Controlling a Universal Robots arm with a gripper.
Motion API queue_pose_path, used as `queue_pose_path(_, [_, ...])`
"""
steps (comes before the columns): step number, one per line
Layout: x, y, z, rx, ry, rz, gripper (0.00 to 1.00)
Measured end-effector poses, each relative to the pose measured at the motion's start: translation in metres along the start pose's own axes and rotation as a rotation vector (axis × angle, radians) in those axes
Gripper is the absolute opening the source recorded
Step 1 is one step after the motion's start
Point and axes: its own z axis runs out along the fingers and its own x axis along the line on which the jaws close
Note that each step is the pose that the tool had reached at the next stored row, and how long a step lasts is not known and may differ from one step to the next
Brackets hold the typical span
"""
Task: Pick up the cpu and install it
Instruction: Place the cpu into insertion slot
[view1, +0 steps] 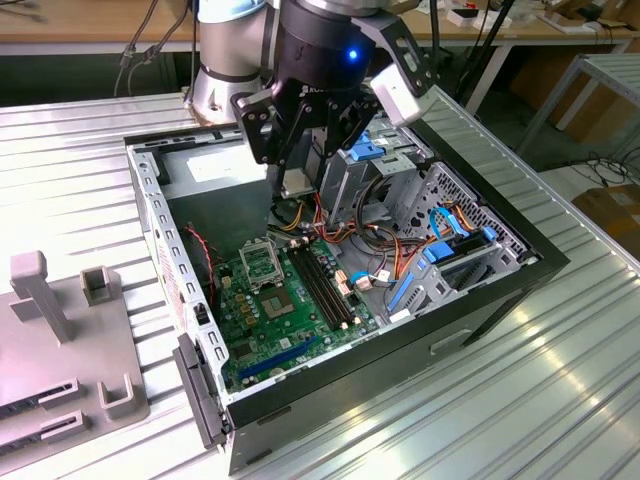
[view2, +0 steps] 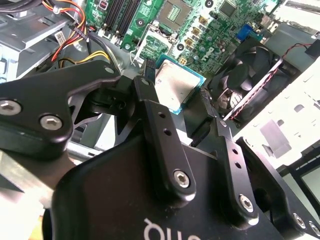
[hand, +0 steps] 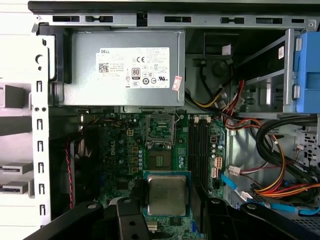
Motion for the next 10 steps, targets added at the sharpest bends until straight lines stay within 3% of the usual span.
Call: queue_pose_path(10, [-0.0001,-0.0007,0.0023,-0.0002,-0.0001,0.0,0.47])
